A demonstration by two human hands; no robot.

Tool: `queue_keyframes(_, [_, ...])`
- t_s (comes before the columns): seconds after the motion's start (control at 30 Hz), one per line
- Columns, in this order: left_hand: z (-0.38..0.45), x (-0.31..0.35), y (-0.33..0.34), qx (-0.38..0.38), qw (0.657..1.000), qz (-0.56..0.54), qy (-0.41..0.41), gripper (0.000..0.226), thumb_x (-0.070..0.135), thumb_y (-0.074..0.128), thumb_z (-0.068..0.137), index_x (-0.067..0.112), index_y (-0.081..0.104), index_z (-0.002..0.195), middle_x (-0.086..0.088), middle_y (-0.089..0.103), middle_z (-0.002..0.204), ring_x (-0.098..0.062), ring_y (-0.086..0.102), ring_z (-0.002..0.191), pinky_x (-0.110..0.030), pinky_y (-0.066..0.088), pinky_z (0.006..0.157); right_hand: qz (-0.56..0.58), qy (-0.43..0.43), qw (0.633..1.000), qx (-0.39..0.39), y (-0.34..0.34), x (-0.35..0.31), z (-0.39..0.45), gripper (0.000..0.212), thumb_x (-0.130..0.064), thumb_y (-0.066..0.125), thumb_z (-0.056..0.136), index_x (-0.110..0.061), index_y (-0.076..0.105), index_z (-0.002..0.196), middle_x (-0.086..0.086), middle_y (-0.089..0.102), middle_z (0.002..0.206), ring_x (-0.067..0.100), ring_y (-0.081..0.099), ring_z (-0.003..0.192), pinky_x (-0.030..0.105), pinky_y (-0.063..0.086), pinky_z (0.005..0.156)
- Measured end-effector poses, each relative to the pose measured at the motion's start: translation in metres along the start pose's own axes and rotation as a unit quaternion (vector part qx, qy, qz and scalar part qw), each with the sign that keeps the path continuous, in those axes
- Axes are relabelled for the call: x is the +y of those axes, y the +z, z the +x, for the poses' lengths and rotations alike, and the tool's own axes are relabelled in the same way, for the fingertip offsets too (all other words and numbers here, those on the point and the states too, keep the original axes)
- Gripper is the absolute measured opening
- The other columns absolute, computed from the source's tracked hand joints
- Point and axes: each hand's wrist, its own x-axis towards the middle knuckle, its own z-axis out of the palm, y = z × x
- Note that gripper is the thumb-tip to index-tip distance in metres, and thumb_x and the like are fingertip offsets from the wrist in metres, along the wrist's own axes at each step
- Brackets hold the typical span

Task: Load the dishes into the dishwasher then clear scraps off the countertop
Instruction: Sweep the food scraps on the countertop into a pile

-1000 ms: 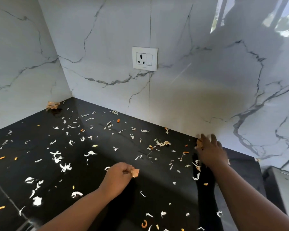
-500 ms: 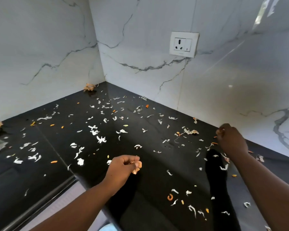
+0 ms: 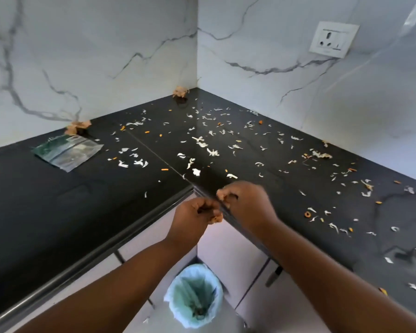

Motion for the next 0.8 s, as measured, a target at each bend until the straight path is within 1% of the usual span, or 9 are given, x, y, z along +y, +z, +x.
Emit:
queue_keyframes(0.1, [-0.024, -0.019, -0.028, -0.005, 0.998, 0.033, -0.046, 0.019, -0.003, 0.065, 0.086, 0.016, 0.071, 0.084, 0.001, 0.072, 0.071, -0.014, 0.069, 0.068, -0.026, 0.058, 0.070, 0.044, 0.052, 0.995, -0.079, 0.046, -0.016, -0.019, 0.018, -0.013, 0.056, 0.089, -0.015, 0.074, 0.092, -0.002, 0.068, 0.081, 0.012, 0.062, 0.072, 0.028, 0.053, 0.074])
queue_keyframes(0.17, [-0.036, -0.040, -0.039, -0.012, 0.994, 0.060, -0.087, 0.018, 0.001, 0.064, 0.087, 0.018, 0.069, 0.087, -0.002, 0.073, 0.078, -0.016, 0.070, 0.070, -0.025, 0.058, 0.064, 0.081, 0.101, 0.987, -0.093, 0.075, -0.011, -0.034, 0.021, -0.013, 0.055, 0.092, -0.016, 0.073, 0.103, -0.005, 0.070, 0.089, 0.007, 0.060, 0.077, 0.019, 0.047, 0.076])
queue_keyframes(0.23, [-0.046, -0.067, -0.043, -0.012, 0.987, 0.046, -0.151, 0.018, -0.002, 0.061, 0.088, 0.015, 0.064, 0.095, -0.004, 0.071, 0.077, -0.014, 0.068, 0.062, -0.022, 0.054, 0.055, 0.167, 0.170, 0.966, -0.097, 0.103, 0.005, -0.055, 0.017, -0.012, 0.059, 0.089, -0.016, 0.074, 0.097, -0.002, 0.072, 0.092, 0.012, 0.064, 0.084, 0.025, 0.049, 0.083])
queue_keyframes(0.3, [-0.056, -0.099, -0.043, 0.016, 0.970, -0.023, -0.242, 0.025, -0.007, 0.064, 0.080, 0.006, 0.060, 0.102, -0.008, 0.069, 0.069, -0.018, 0.061, 0.054, -0.023, 0.050, 0.049, 0.283, 0.281, 0.908, -0.128, 0.134, 0.025, -0.079, 0.014, -0.007, 0.060, 0.088, -0.018, 0.069, 0.084, -0.001, 0.068, 0.080, 0.011, 0.064, 0.070, 0.026, 0.054, 0.071])
queue_keyframes(0.4, [-0.073, -0.154, -0.041, 0.070, 0.919, -0.115, -0.371, 0.026, -0.014, 0.058, 0.083, 0.001, 0.053, 0.104, -0.017, 0.066, 0.066, -0.021, 0.060, 0.049, -0.024, 0.050, 0.047, 0.432, 0.463, 0.763, -0.128, 0.186, 0.061, -0.118, 0.010, 0.004, 0.059, 0.088, -0.006, 0.059, 0.087, 0.012, 0.058, 0.068, 0.012, 0.048, 0.040, 0.020, 0.043, 0.043])
queue_keyframes(0.5, [-0.081, -0.214, -0.038, 0.118, 0.861, -0.179, -0.460, 0.026, -0.022, 0.051, 0.084, -0.001, 0.049, 0.100, -0.022, 0.061, 0.058, -0.025, 0.059, 0.046, -0.024, 0.051, 0.045, 0.451, 0.578, 0.664, -0.147, 0.241, 0.105, -0.154, 0.010, 0.000, 0.063, 0.087, -0.007, 0.060, 0.081, 0.012, 0.059, 0.065, 0.013, 0.044, 0.039, 0.019, 0.041, 0.047])
queue_keyframes(0.6, [-0.084, -0.264, -0.032, 0.141, 0.834, -0.183, -0.501, 0.025, -0.021, 0.053, 0.083, 0.000, 0.050, 0.097, -0.020, 0.061, 0.059, -0.024, 0.059, 0.050, -0.024, 0.051, 0.046, 0.401, 0.639, 0.637, -0.159, 0.282, 0.136, -0.180, 0.009, -0.018, 0.070, 0.083, -0.009, 0.069, 0.081, 0.007, 0.066, 0.070, 0.013, 0.053, 0.051, 0.019, 0.040, 0.049])
queue_keyframes(0.67, [-0.083, -0.293, -0.024, 0.146, 0.825, -0.181, -0.515, 0.026, -0.017, 0.057, 0.082, 0.003, 0.053, 0.099, -0.014, 0.066, 0.063, -0.023, 0.062, 0.056, -0.025, 0.053, 0.052, 0.387, 0.649, 0.633, -0.168, 0.306, 0.153, -0.183, 0.013, -0.017, 0.069, 0.084, -0.010, 0.068, 0.073, 0.003, 0.064, 0.059, 0.013, 0.045, 0.049, 0.019, 0.034, 0.051])
queue_keyframes(0.8, [-0.065, -0.336, -0.006, 0.130, 0.840, -0.165, -0.501, 0.024, -0.004, 0.061, 0.085, 0.010, 0.057, 0.104, -0.004, 0.069, 0.072, -0.018, 0.058, 0.063, -0.024, 0.048, 0.062, 0.454, 0.617, 0.624, -0.155, 0.351, 0.178, -0.156, 0.014, -0.014, 0.065, 0.089, -0.004, 0.065, 0.080, -0.001, 0.057, 0.048, 0.010, 0.038, 0.046, 0.020, 0.028, 0.049])
